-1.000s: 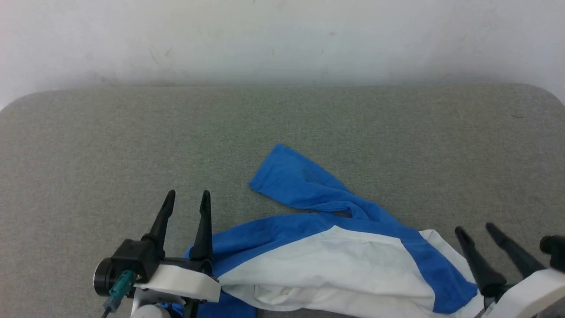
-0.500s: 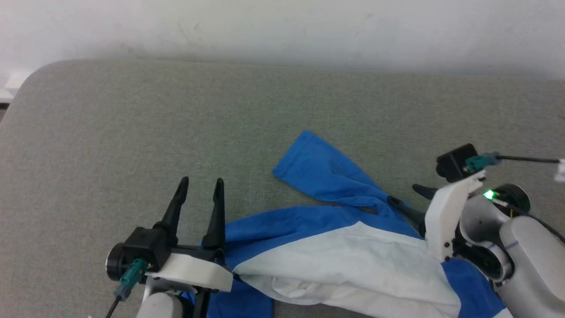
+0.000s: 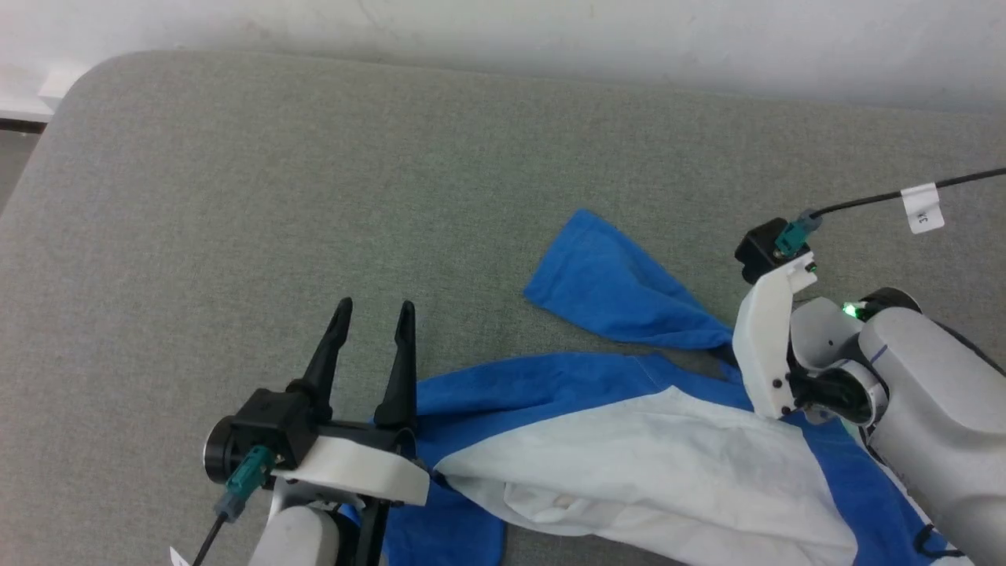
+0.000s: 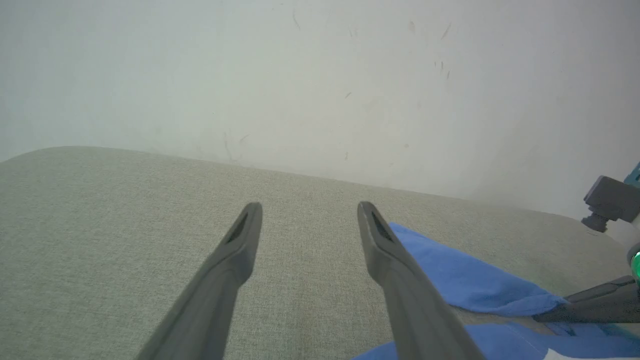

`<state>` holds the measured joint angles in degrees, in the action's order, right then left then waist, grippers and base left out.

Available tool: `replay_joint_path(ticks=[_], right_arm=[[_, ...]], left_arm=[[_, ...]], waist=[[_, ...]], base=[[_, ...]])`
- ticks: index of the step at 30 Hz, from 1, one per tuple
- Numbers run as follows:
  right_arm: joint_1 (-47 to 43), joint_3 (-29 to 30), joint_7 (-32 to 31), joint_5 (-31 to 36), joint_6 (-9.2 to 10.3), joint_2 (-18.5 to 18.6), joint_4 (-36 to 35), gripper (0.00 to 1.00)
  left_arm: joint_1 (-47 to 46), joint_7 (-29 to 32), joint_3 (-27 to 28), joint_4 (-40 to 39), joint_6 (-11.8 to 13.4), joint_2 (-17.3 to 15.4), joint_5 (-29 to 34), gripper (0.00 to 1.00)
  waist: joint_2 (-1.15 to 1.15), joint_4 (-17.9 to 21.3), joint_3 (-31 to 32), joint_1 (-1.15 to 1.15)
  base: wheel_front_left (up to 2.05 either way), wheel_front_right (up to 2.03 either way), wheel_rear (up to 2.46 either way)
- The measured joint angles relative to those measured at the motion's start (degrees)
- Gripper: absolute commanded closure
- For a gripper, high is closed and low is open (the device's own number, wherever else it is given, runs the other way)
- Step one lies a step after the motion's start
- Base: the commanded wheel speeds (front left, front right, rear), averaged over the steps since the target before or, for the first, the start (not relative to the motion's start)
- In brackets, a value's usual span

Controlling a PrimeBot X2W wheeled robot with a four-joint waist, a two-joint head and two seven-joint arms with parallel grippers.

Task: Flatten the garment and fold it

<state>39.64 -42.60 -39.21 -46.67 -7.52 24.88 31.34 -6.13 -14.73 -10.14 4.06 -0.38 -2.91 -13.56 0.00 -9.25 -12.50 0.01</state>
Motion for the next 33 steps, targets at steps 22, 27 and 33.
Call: replay_joint_path(ticks=[22, 27, 33], right_arm=[[7.00, 28.28, 38.75, 3.64, -0.01, 12.66, 33.16, 1.00], [-0.98, 31.89, 40.77, 0.73, 0.00, 11.83, 38.61, 1.00], [-9.26, 33.31, 44.36, -1.47, -0.01, 6.86, 39.79, 0.00]], left_arm=[[0.19, -0.01, 0.49, -0.38, 0.49, 0.01, 0.03, 0.00], [0.52, -0.01, 1.72, -0.35, 0.47, 0.01, 0.59, 0.00], [1.42, 0.00, 3.10, -0.26, 0.41, 0.01, 1.01, 0.00]], waist=[[0.00, 5.56, 0.43, -0.01], [0.00, 7.34, 0.69, -0.01], [0.01, 9.46, 1.27, -0.01]], base=[[0.00, 0.00, 0.00], [0.00, 0.00, 0.00], [0.00, 0.00, 0.00]])
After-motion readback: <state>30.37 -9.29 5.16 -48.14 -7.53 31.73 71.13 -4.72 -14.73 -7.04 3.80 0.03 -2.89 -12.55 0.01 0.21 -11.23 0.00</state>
